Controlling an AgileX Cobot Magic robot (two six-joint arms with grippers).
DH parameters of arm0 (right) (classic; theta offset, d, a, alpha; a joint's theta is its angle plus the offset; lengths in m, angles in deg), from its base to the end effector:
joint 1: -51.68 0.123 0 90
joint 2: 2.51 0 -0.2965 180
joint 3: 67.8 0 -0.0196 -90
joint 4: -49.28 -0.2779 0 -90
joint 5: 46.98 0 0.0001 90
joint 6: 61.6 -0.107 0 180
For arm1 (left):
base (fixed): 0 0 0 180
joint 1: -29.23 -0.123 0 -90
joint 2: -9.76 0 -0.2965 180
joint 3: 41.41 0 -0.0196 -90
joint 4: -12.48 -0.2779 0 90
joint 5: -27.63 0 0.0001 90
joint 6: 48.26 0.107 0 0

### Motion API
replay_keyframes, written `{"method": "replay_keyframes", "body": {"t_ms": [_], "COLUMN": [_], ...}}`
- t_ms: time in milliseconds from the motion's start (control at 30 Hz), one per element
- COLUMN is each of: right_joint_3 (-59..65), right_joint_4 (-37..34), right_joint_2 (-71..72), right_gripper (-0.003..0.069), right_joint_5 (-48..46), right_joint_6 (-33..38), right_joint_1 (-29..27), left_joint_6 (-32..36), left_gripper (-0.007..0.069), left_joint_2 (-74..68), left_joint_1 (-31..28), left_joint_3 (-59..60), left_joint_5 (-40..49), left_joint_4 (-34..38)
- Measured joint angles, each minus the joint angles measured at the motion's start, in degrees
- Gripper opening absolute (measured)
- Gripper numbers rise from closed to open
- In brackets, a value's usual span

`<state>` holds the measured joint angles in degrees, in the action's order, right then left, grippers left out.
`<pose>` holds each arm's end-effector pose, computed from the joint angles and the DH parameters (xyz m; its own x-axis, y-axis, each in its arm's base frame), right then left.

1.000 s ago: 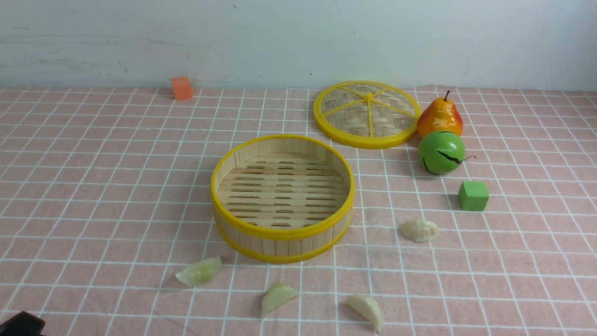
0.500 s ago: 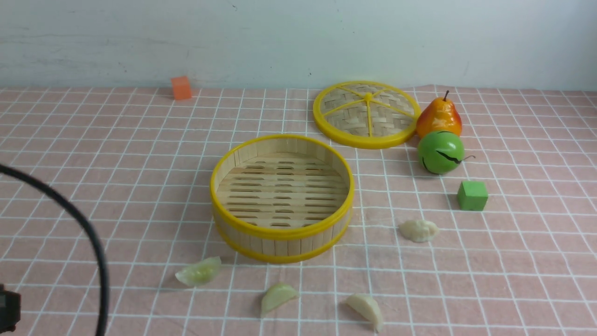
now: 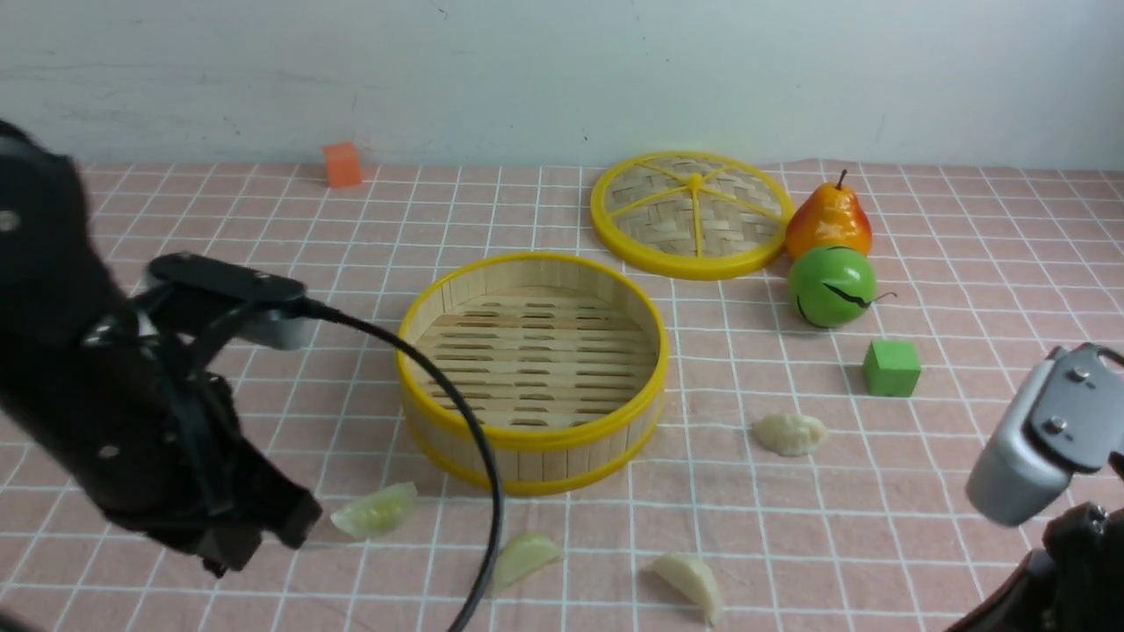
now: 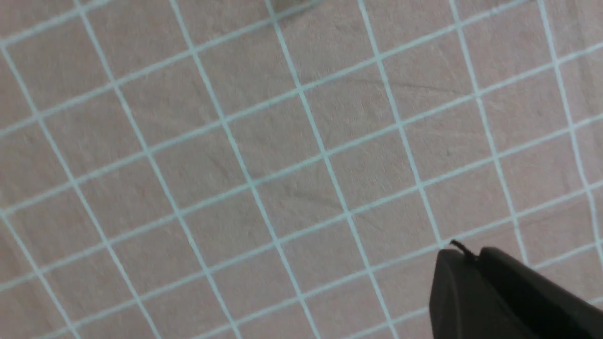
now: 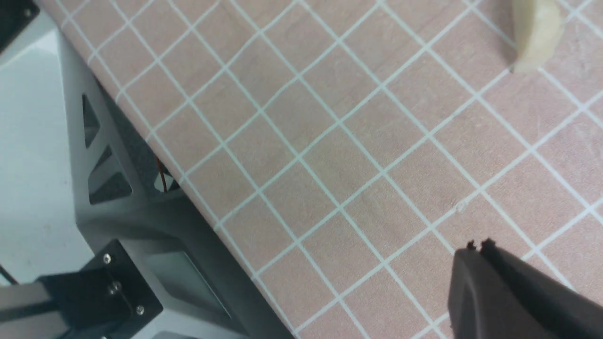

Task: Put the dumplings into the steamer on the table with the pink tablecloth.
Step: 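Reach for and grasp a dumpling on the table with the left gripper, then place the dumpling into the bamboo steamer basket with the left gripper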

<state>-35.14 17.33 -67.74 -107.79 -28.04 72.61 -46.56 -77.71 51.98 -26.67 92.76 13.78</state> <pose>0.1640 0.1157 0.2878 -0.6640 -0.5259 -0.5315 -0.7228 0.6333 0.2764 0.2629 -0.1126 0.2752 -0.8917 0.3957 -0.2196 0.4088 0.9125 -0.0157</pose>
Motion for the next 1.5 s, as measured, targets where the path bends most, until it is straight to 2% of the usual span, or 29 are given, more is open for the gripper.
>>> {"method": "replay_keyframes", "body": {"t_ms": [67,133,267,367,433,567,767,867,933,1000,1200,1300,1500], "right_joint_3": [0.0,0.0,0.0,0.0,0.0,0.0,0.0,0.0,0.0,0.0,0.0,0.0,0.0], "right_joint_4": [0.6,1.3,1.5,1.7,1.7,1.7,1.9,1.9,1.9,1.9,1.9,1.9,1.9], "right_joint_2": [0.0,0.0,0.0,0.0,0.0,0.0,0.0,0.0,0.0,0.0,0.0,0.0,0.0], "right_gripper": [-0.0008,-0.0004,-0.0003,-0.0002,-0.0001,0.0,0.0002,0.0003,0.0007,0.0008,0.0011,0.0014,0.002], "right_joint_5": [0.0,-0.1,-0.1,-0.1,-0.1,0.2,1.5,1.5,1.6,1.7,1.8,1.9,2.0], "right_joint_6": [-0.1,-0.2,-0.2,-0.2,-0.2,-0.2,-0.2,-0.2,-0.2,-0.2,-0.2,-0.2,-0.2], "right_joint_1": [0.9,2.1,2.2,2.2,2.2,2.2,2.2,2.3,2.3,2.3,2.3,2.3,2.3], "left_joint_6": [0.5,1.0,0.5,0.9,2.3,6.3,7.0,5.7,3.8,2.8,0.0,-0.5,-0.6], "left_gripper": [0.014,0.0275,0.0428,0.0505,0.0519,0.0511,0.0458,0.0404,0.0318,0.0288,0.0288,0.0279,0.027], "left_joint_2": [-2.0,-6.7,-11.7,-15.6,-18.2,-22.8,-27.7,-29.3,-29.5,-29.5,-29.0,-27.4,-29.8], "left_joint_1": [0.1,0.3,0.3,0.3,0.3,0.3,0.3,0.3,0.3,0.3,0.6,2.6,5.9], "left_joint_3": [-1.1,-3.8,-6.2,-6.4,-6.4,-6.4,-6.5,-6.5,-6.9,-6.9,-10.1,-19.6,-36.4], "left_joint_5": [-1.3,-5.7,-12.0,-16.4,-17.9,-20.3,-23.4,-22.6,-21.8,-21.5,-16.1,-11.8,-10.6], "left_joint_4": [-0.5,-1.9,-4.0,-5.0,-5.2,-5.5,-5.3,-5.0,-4.6,-4.6,-4.2,-1.7,8.0]}}
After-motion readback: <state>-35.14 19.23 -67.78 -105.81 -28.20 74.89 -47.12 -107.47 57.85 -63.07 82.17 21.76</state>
